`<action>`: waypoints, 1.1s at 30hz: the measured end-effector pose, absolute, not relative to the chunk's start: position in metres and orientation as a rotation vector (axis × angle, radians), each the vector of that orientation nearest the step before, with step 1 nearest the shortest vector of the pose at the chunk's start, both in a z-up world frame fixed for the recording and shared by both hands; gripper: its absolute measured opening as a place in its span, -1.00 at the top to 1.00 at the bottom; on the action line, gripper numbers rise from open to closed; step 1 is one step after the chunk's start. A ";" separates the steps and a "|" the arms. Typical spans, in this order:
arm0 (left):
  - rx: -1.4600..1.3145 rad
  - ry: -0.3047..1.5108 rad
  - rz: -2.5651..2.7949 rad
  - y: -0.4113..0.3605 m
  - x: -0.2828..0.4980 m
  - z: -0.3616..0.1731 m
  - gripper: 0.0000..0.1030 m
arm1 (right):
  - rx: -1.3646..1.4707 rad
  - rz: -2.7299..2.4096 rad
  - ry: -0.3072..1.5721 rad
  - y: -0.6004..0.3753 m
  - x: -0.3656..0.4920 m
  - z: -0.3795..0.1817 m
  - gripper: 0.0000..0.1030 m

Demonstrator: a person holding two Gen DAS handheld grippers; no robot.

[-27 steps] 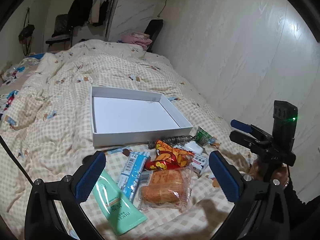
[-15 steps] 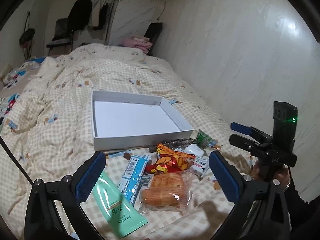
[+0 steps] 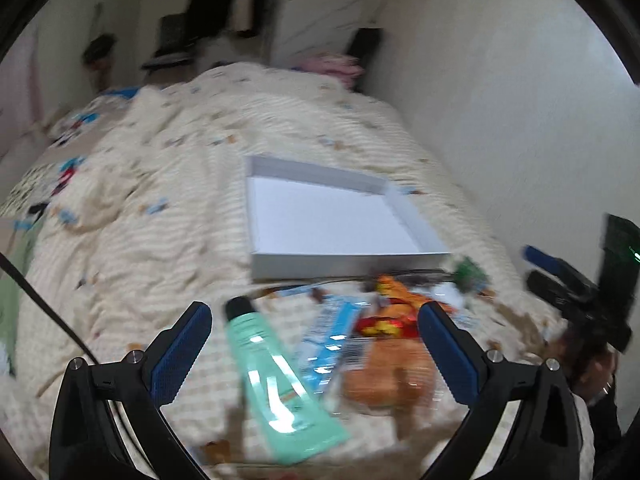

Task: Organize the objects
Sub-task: 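Reach the left gripper down and grasp the green aloe vera tube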

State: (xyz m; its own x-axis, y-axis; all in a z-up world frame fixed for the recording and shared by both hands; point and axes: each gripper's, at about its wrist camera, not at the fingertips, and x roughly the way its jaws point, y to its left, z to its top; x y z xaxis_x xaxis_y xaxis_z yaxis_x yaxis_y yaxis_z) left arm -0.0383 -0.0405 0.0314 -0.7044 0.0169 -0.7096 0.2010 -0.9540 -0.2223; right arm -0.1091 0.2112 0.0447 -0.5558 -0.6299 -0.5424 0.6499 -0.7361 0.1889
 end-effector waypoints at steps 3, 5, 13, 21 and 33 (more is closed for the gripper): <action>1.200 0.444 -2.663 -0.049 -0.041 0.017 -0.96 | 0.767 -2.280 0.058 0.211 -0.109 0.045 -0.98; 1.225 0.505 -2.637 -0.059 -0.038 0.007 -0.72 | 0.768 -2.292 0.055 0.211 -0.109 0.045 -0.98; 1.242 0.599 -2.617 -0.057 -0.031 -0.019 -0.02 | 0.780 -2.404 -0.058 0.225 -0.106 0.036 -0.98; 1.086 0.627 -2.617 -0.053 -0.011 -0.011 -0.03 | 0.701 -2.355 -0.179 0.237 -0.091 0.031 -0.98; 1.190 0.658 -2.618 -0.046 -0.013 -0.018 -0.03 | 0.750 -2.357 -0.039 0.214 -0.078 0.022 -0.98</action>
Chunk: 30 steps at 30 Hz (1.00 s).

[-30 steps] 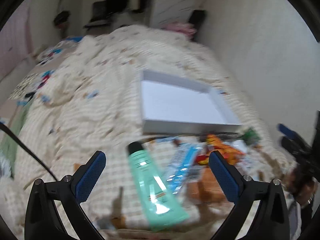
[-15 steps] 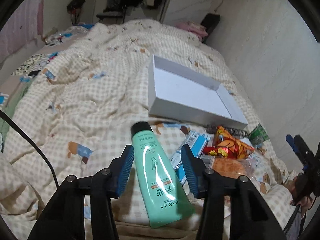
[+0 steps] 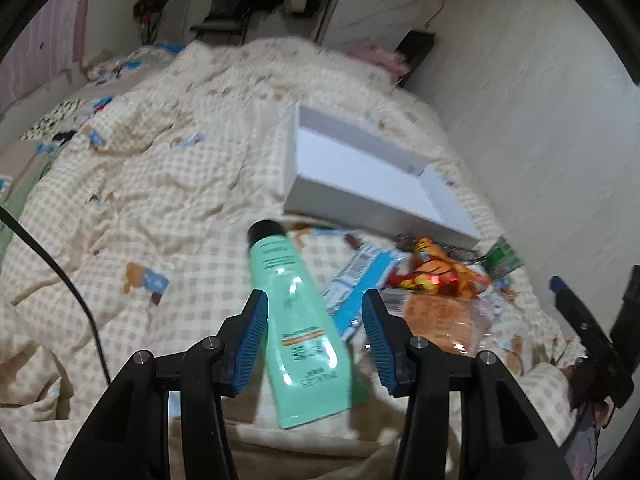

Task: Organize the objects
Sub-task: 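Reach the left gripper down and grasp the green aloe vera tube, then lift the green tube upright with the left gripper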

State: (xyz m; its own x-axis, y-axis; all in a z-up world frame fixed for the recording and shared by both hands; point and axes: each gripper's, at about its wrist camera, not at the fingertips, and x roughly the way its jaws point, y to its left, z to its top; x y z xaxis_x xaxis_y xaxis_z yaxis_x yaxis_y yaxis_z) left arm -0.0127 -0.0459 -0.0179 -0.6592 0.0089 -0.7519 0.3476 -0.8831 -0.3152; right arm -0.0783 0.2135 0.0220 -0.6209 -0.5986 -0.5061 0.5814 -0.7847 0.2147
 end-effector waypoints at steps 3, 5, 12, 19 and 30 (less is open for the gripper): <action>1.263 0.698 -2.531 -0.063 -0.023 -0.019 -0.03 | 0.764 -2.370 -0.008 0.209 -0.079 0.021 -0.98; 1.334 0.745 -2.503 -0.074 -0.031 -0.020 -0.03 | 0.760 -2.370 -0.003 0.209 -0.078 0.020 -0.98; 1.578 0.778 -2.354 -0.087 -0.065 -0.040 -0.03 | 0.779 -2.368 -0.034 0.214 -0.084 0.016 -0.98; 1.707 0.699 -2.249 -0.072 -0.082 -0.050 -0.09 | 0.788 -2.366 -0.033 0.215 -0.083 0.016 -0.98; 1.641 0.550 -2.345 -0.051 -0.073 -0.038 0.06 | 0.786 -2.368 -0.037 0.215 -0.083 0.017 -0.98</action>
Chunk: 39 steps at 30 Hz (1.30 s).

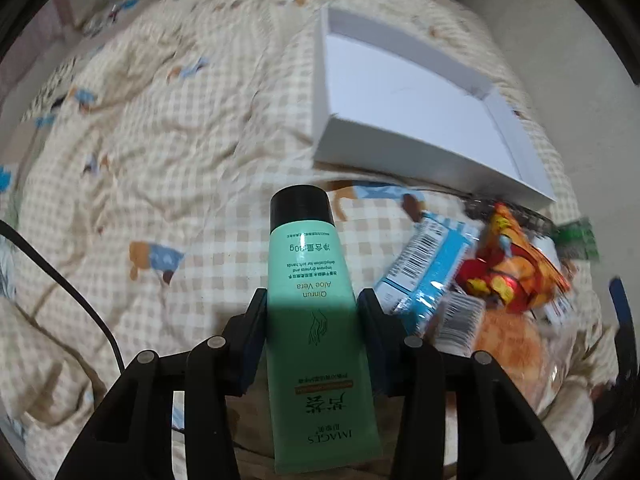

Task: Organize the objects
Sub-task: 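Lift the green tube upright with the left gripper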

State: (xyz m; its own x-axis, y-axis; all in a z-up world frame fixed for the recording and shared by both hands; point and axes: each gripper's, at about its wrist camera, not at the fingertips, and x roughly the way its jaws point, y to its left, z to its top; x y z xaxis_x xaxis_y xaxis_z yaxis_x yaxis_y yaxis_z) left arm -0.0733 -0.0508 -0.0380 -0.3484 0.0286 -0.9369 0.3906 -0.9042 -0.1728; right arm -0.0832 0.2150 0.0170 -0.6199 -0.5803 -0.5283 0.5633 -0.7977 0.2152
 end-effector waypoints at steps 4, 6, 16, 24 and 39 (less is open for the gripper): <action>1.514 0.557 -2.500 -0.047 -0.062 -0.017 0.06 | 0.788 -2.366 -0.041 0.215 -0.083 0.017 -0.98; 1.433 0.503 -2.567 -0.043 -0.059 -0.005 0.06 | 0.789 -2.365 -0.045 0.216 -0.083 0.017 -0.98; 1.154 0.338 -2.875 -0.027 -0.053 0.033 0.06 | 0.791 -2.365 -0.054 0.215 -0.083 0.018 -0.98; 0.994 0.251 -3.022 -0.004 -0.032 0.025 0.06 | 0.789 -2.365 -0.070 0.216 -0.085 0.017 -0.98; 1.072 0.357 -2.920 -0.012 -0.032 0.000 0.06 | 0.895 -2.361 -0.093 0.233 -0.112 0.027 -0.98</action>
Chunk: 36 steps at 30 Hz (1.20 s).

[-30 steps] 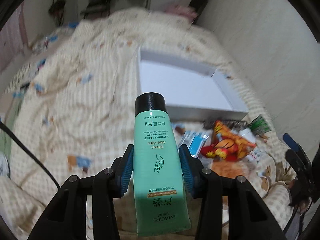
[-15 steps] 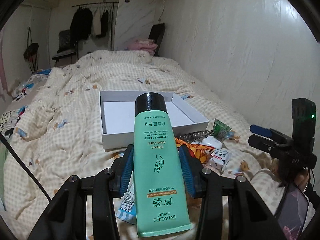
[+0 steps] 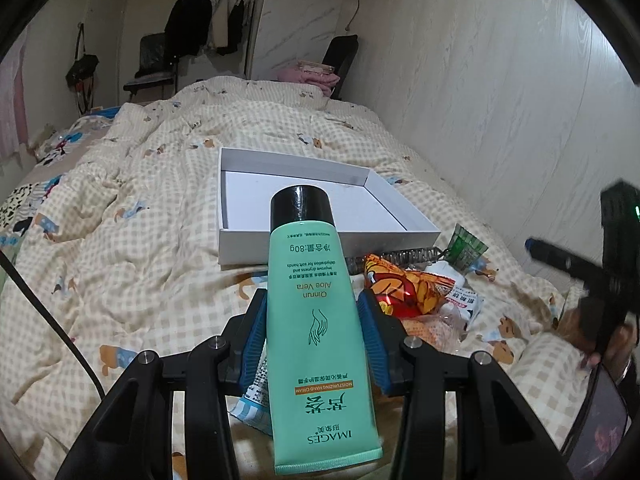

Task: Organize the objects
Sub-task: 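Lift the green tube upright with the left gripper, then grasp the green snack stick packet with the right gripper while the left holds the tube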

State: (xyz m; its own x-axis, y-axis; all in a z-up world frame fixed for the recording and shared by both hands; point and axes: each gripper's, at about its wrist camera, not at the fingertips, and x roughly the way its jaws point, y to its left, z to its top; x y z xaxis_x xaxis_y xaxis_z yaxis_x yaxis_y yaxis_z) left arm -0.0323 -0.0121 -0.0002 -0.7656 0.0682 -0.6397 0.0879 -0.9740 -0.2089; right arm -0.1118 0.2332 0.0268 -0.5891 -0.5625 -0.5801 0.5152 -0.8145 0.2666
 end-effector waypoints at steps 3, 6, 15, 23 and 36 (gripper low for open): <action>1.088 0.363 -2.911 -0.012 -0.033 -0.002 0.06 | 0.928 -2.340 -0.056 0.242 -0.130 0.034 -0.98; 1.101 0.367 -2.904 -0.012 -0.033 -0.004 0.06 | 1.002 -2.330 -0.020 0.244 -0.143 0.029 -0.98; 1.128 0.366 -2.898 -0.011 -0.034 -0.008 0.06 | 1.157 -2.244 0.273 0.213 -0.160 -0.018 -0.21; 1.161 0.404 -2.895 -0.015 -0.036 -0.013 0.06 | 1.184 -2.208 0.450 0.198 -0.186 -0.042 -0.09; 1.164 0.365 -2.879 -0.012 -0.036 -0.013 0.06 | 1.201 -2.244 0.273 0.208 -0.207 -0.045 0.76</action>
State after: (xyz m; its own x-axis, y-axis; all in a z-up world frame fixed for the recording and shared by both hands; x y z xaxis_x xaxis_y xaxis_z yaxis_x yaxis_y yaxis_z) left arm -0.0360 -0.0120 -0.0127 -0.7229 0.0735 -0.6870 0.1002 -0.9727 -0.2095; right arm -0.2071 0.2082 -0.0446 -0.4312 -0.3899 -0.8136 0.5735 -0.8146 0.0864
